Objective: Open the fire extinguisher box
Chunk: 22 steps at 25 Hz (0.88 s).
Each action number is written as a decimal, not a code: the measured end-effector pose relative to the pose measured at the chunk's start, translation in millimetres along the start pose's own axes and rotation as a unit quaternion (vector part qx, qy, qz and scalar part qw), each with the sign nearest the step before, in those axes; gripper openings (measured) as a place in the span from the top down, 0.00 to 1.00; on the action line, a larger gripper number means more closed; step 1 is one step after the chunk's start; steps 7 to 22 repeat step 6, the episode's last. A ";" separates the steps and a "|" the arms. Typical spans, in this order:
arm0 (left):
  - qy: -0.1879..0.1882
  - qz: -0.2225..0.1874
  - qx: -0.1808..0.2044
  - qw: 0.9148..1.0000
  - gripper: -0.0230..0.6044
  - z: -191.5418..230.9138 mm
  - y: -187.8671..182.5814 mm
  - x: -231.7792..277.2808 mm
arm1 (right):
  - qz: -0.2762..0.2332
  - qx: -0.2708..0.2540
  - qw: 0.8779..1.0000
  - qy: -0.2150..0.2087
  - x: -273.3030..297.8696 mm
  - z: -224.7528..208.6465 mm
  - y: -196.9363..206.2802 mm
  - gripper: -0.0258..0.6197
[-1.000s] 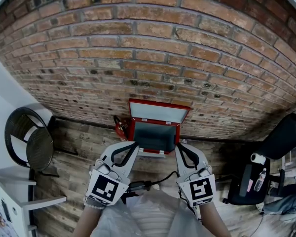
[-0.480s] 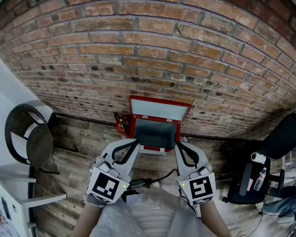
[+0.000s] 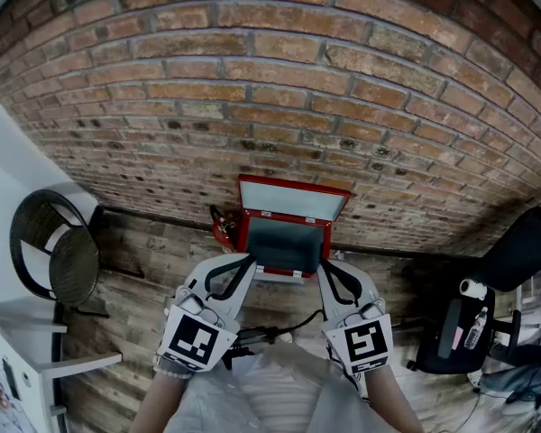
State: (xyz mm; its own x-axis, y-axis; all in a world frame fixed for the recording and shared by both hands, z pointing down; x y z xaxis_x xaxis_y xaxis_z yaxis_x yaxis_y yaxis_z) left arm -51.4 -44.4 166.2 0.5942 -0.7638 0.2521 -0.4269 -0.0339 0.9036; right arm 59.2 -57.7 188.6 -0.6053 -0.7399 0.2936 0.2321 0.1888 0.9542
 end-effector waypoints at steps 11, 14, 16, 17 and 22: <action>0.005 0.003 0.000 1.000 0.96 -4.6 -0.2 1.6 | 0.003 -0.011 1.000 -0.011 0.3 3.9 0.8 0.95; 0.005 0.003 0.000 1.000 0.96 -4.6 -0.2 1.6 | 0.003 -0.011 1.000 -0.011 0.3 3.9 0.8 0.95; 0.005 0.003 0.000 1.000 0.96 -4.6 -0.2 1.6 | 0.003 -0.011 1.000 -0.011 0.3 3.9 0.8 0.95; 0.005 0.003 0.000 1.000 0.96 -4.6 -0.2 1.6 | 0.003 -0.011 1.000 -0.011 0.3 3.9 0.8 0.95; 0.005 0.003 0.000 1.000 0.96 -4.6 -0.2 1.6 | 0.003 -0.011 1.000 -0.011 0.3 3.9 0.8 0.95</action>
Point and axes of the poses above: the fingertips, and each gripper's own axes: x forward along the fingers, z to its left, y out of its underside, the point moved 1 cm from there along -x, backward along the fingers, and after that the axes turned 7 degrees about x, right-handed, at the moved point
